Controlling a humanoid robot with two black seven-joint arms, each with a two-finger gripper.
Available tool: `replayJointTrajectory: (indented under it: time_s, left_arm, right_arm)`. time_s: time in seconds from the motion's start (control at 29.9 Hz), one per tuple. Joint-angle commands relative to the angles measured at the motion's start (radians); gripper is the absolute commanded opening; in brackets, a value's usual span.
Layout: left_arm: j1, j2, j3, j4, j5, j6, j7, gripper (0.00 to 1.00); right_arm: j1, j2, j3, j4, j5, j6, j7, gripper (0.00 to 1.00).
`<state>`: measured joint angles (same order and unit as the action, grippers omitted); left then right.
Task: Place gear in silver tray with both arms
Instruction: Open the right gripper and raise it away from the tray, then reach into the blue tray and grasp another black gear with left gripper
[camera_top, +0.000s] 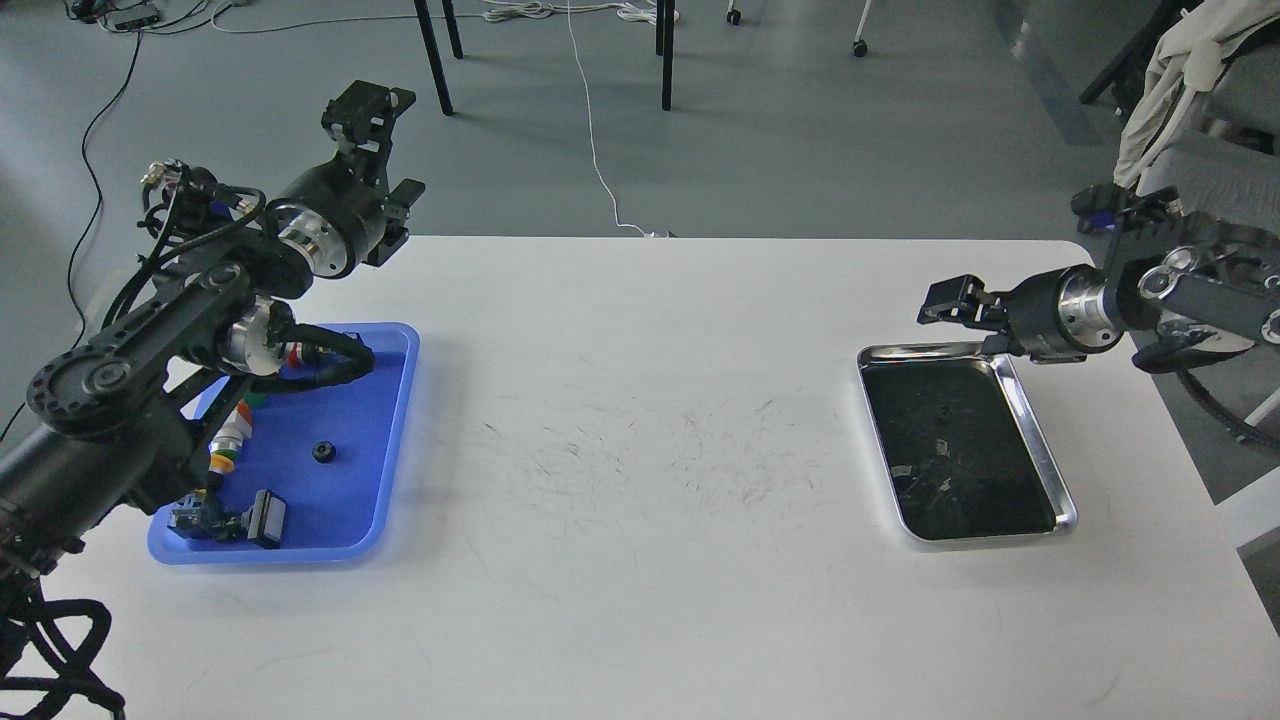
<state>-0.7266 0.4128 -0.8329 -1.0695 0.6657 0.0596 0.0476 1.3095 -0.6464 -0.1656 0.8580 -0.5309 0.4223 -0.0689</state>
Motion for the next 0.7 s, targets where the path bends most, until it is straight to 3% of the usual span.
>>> replayJointTrajectory:
  time_s: [0.0, 0.17, 0.27, 0.37, 0.5, 0.6, 0.67]
  left_arm:
    - [0.001, 0.004, 0.001, -0.003, 0.000, -0.003, 0.003, 0.98]
    - [0.018, 0.056, 0.003, -0.052, 0.000, -0.015, 0.014, 0.98]
    - [0.077, 0.196, 0.032, -0.150, 0.000, -0.065, 0.011, 0.98]
    - [0.159, 0.373, 0.060, -0.295, 0.008, -0.170, -0.005, 0.98]
    - [0.271, 0.576, 0.063, -0.392, 0.066, -0.300, -0.070, 0.98]
    - [0.303, 0.607, 0.075, -0.388, 0.425, -0.259, -0.115, 0.98]
    - [0.317, 0.607, 0.103, -0.379, 0.694, -0.219, -0.199, 0.98]
  right_arm:
    - [-0.065, -0.013, 0.341, -0.062, 0.075, -0.005, 0.003, 0.96]
    - [-0.202, -0.004, 0.726, -0.089, 0.470, -0.003, 0.000, 0.96]
    - [-0.347, -0.010, 0.846, -0.054, 0.783, 0.006, 0.003, 0.96]
    - [-0.542, -0.006, 0.952, -0.031, 0.936, 0.042, 0.023, 0.97]
    - [-0.768, 0.045, 1.064, -0.008, 0.944, 0.066, 0.063, 0.97]
    - [-0.857, 0.077, 1.120, 0.033, 0.942, 0.066, 0.064, 0.98]
    - [-0.874, 0.083, 1.129, 0.055, 0.941, 0.066, 0.064, 0.98]
